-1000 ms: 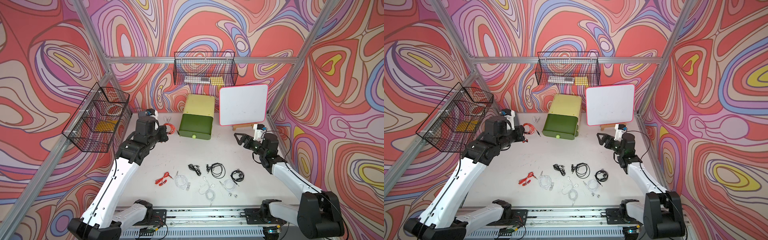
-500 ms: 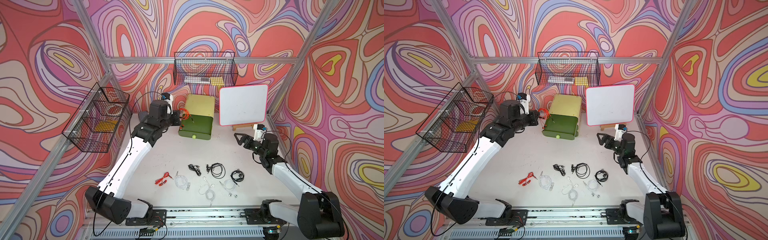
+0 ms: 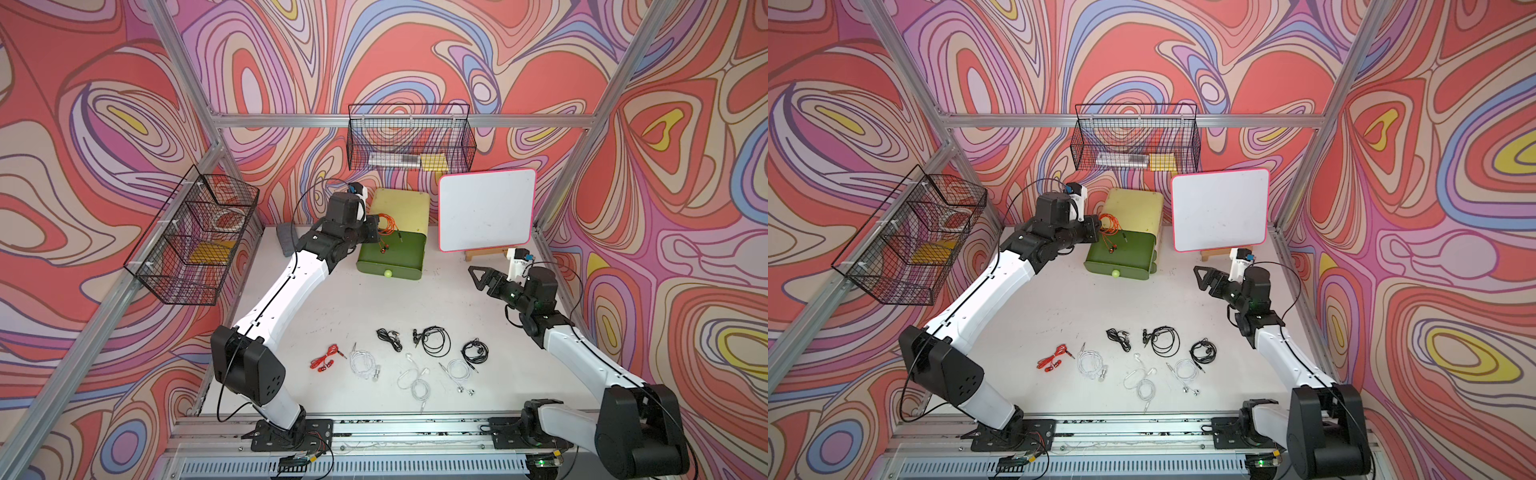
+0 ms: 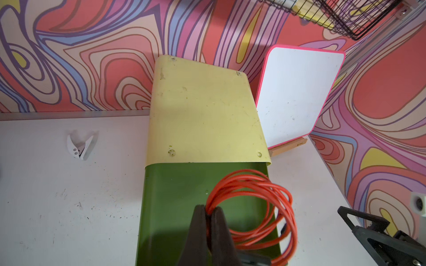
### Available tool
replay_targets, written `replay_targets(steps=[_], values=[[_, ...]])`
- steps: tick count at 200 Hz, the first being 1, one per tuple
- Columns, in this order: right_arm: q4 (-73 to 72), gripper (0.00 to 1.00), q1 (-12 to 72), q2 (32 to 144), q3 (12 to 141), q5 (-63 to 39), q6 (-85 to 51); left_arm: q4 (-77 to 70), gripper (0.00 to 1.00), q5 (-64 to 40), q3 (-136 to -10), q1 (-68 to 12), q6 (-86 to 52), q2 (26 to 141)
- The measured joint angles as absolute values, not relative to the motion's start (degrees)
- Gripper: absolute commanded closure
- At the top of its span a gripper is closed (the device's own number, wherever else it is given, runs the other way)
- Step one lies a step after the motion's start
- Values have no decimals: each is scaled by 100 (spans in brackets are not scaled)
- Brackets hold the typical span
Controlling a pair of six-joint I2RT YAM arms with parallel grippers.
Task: Place the wired earphones into the drawer by color
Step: Place the wired earphones in the drawer.
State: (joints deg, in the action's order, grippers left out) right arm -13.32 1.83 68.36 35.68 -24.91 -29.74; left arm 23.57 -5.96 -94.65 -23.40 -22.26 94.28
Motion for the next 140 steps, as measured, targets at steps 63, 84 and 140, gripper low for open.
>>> replay_targets(steps=[63, 84, 140], values=[[-1334, 8, 183, 6836, 3568, -2491, -2974, 2355, 100, -633, -9465, -2451, -2224, 9902], [-1334, 8, 183, 6836, 3568, -2491, -2974, 2357, 100, -631, -9467, -2484, -2211, 9990], [-1334, 8, 183, 6836, 3568, -2491, -2974, 2379, 81, -628, -9472, -2521, -2185, 10079]])
